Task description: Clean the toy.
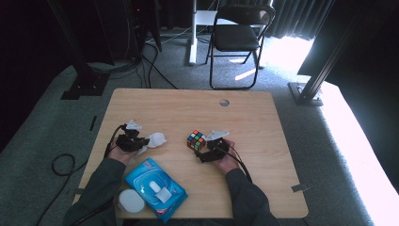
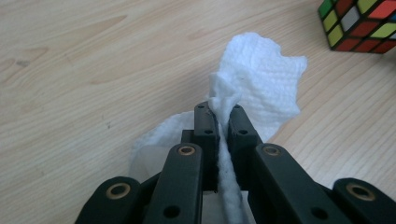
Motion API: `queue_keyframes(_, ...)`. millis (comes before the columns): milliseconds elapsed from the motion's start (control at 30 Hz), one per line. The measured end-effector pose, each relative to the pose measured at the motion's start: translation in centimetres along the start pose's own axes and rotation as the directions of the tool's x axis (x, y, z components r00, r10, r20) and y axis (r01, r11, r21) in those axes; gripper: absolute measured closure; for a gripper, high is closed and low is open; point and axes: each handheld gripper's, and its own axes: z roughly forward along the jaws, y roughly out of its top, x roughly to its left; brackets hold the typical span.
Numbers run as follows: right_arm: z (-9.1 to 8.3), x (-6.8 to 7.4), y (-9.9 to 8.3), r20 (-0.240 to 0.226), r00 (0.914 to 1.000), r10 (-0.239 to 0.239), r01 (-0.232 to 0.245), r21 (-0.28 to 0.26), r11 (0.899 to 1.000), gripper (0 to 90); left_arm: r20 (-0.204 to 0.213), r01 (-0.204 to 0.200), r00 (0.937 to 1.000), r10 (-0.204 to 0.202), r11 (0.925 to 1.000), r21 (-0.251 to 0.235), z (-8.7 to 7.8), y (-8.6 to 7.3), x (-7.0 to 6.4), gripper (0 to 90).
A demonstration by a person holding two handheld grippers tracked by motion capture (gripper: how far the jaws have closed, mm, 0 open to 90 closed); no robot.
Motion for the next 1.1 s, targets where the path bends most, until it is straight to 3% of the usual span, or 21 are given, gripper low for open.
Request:
queue_keyframes(200,0.6,0.2,0.4,0.017,0.9997,-0.017,0.018,-0.02,1.0,24.4,0.016,-0.027,0.9995,0.027,0.9996,-0.01,-0.2,0.8,-0.5,85.8)
queue_keyframes(367,0.8,-0.2,0.6,-0.003,1.0,0.004,-0.004,-0.036,0.999,28.6,0.028,-0.046,0.9985,0.047,0.9986,-0.026,-0.5,1.6,-0.8,85.8)
queue_keyframes(500,1.0,-0.1,0.8,-0.013,0.9999,-0.01,0.01,-0.03,1.0,33.1,0.041,-0.068,0.9967,0.07,0.9968,-0.043,-0.7,2.1,-1.2,85.8)
queue_keyframes(700,1.0,0.1,0.8,-0.003,0.9998,-0.019,0.019,-0.032,0.999,34.0,0.049,-0.081,0.9953,0.083,0.9953,-0.054,-1.0,2.7,-1.7,85.8)
queue_keyframes(1100,0.8,0.8,1.2,-0.014,0.9985,-0.052,0.051,-0.037,0.998,34.1,0.05,-0.147,0.9873,0.15,0.9873,-0.059,-1.0,4.4,-3.1,85.8)
